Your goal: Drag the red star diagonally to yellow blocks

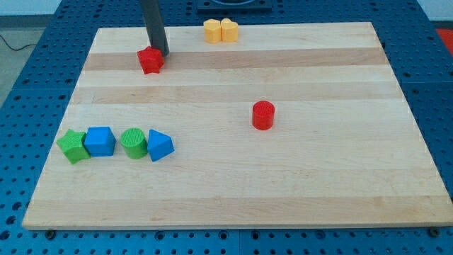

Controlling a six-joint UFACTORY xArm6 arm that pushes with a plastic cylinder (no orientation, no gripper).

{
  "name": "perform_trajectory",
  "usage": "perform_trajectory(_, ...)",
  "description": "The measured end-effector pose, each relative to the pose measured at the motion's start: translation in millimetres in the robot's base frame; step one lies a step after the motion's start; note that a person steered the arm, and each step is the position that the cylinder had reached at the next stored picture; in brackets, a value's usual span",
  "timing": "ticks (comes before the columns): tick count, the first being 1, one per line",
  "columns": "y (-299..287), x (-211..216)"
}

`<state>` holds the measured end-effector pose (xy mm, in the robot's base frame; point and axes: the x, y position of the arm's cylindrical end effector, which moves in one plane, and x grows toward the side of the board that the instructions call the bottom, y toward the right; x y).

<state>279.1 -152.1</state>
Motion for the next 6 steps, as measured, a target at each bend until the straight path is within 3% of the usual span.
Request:
perform_trajectory(1, 25.4, 52.2)
perform_trajectory(2, -4.5, 71.4)
perform_trajectory(3, -63.3, 62.6)
perform_trajectory(4, -72.5, 48.5)
perform_trajectory(5, -91.2, 71.0)
perform_trajectory(6, -132.3, 56.1)
